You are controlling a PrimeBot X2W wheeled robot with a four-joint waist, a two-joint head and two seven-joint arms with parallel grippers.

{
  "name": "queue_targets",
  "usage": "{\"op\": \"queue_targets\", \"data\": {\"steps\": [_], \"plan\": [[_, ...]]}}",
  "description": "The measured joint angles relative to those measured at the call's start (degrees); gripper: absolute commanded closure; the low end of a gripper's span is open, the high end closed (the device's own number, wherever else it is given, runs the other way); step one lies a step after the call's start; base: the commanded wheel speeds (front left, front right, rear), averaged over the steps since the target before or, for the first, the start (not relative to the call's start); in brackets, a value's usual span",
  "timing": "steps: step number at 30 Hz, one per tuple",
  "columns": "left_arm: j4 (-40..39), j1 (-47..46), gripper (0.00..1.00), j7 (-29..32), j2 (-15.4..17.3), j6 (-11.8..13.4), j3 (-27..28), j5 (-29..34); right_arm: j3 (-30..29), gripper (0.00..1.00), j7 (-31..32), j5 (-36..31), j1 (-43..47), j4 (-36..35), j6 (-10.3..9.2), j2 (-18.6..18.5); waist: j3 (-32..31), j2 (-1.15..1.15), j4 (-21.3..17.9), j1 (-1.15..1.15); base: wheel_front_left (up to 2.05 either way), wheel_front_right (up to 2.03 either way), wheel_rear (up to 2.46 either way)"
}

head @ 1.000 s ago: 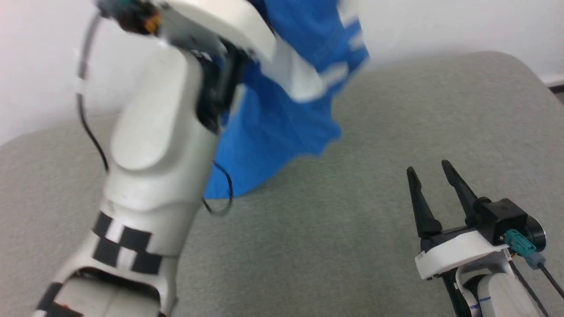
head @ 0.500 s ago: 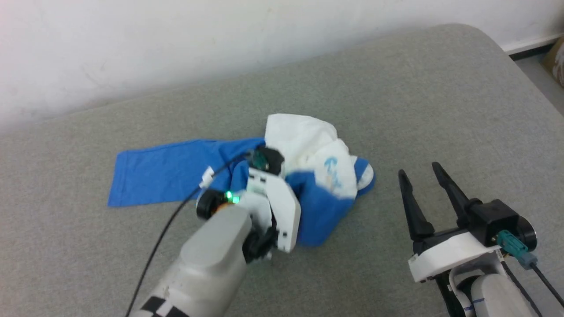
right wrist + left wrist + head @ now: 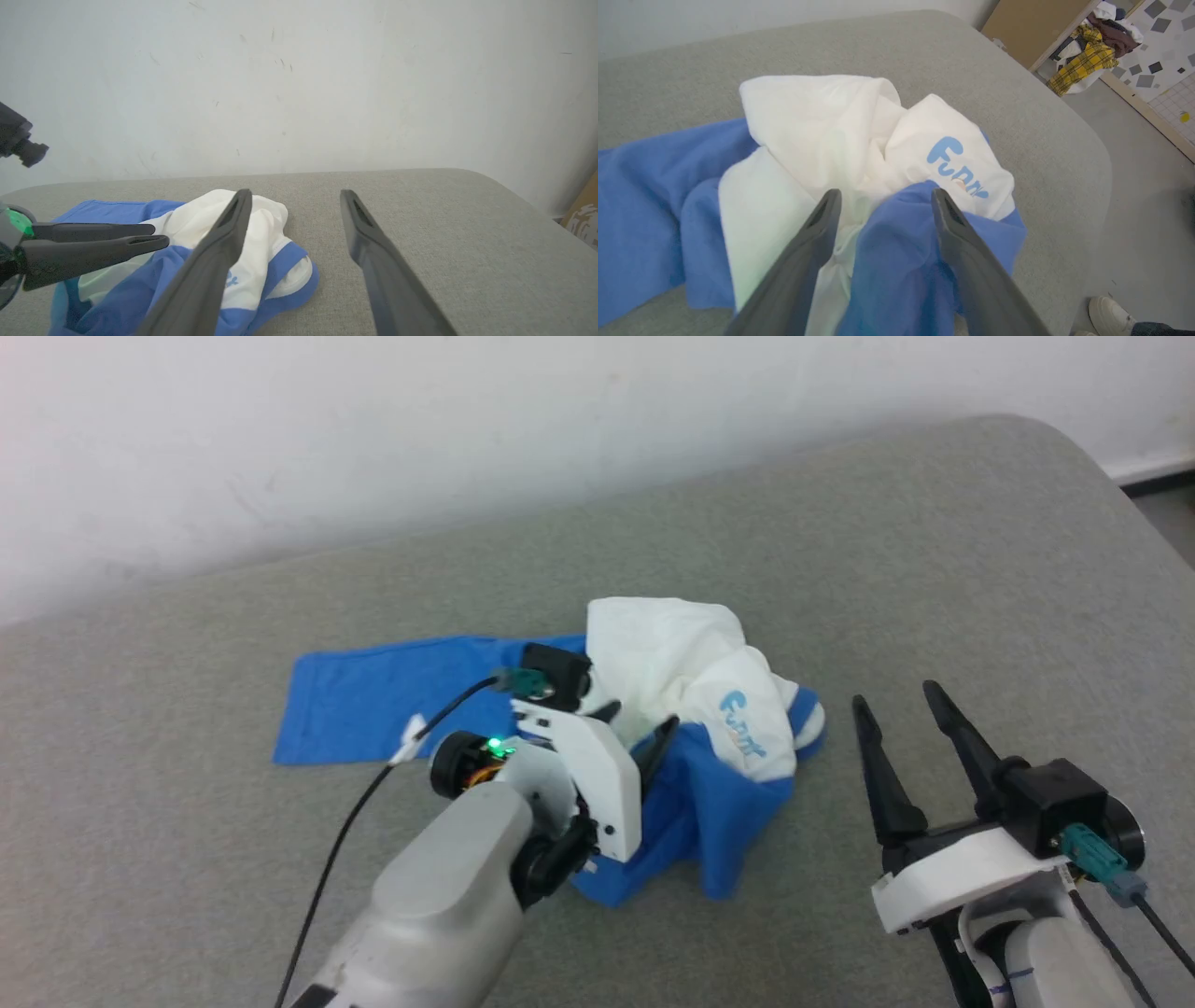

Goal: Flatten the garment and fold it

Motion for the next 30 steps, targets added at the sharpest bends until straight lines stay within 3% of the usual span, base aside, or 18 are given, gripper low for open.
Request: {"op": "queue_targets", "data": {"steps": [5, 10, 15, 19, 24, 30], "plan": [[-6.9, 3.5, 0.0, -6.9, 3.5, 1.8, 2.3, 0.4, -0.6, 0.0, 0.4, -0.1, 0.6, -0.9, 0.0, 0.0, -0.8, 0.0, 1.7, 0.0, 0.0, 0.0, 0.0], [-17.5, 10.4, 0.0, -19.9, 10.1, 7.8, 8.3, 2.9, -1.3, 0.0, 0.6, -0.4, 1.3, -2.1, 0.0, 0.0, -1.6, 0.0, 4.7, 0.0, 0.0, 0.0, 0.0], [-25.2, 16.1, 0.0, -22.3, 13.7, 11.7, 14.3, 8.3, -1.5, 0.0, 1.1, -0.8, 1.6, -2.9, 0.0, 0.0, -1.8, 0.0, 7.0, 0.0, 0.0, 0.0, 0.0], [-32.5, 21.0, 0.0, -22.3, 14.2, 12.9, 21.4, 15.7, -1.1, 0.0, 2.0, -1.2, 1.7, -3.5, 0.0, 0.0, -1.5, 0.0, 8.5, 0.0, 0.0, 0.0, 0.0], [-35.1, 28.4, 0.0, -22.3, 12.8, 12.9, 27.9, 21.8, -0.7, 0.0, 2.7, -1.5, 2.0, -3.6, 0.0, 0.0, -1.6, 0.0, 9.6, -0.01, 0.0, 0.0, 0.0], [-36.9, 33.3, 0.0, -22.3, 9.4, 10.2, 33.4, 25.3, -0.1, 0.0, 3.6, -2.2, 2.6, -3.6, 0.0, 0.0, -2.1, 0.0, 10.7, 0.0, 0.0, 0.0, 0.0]]}}
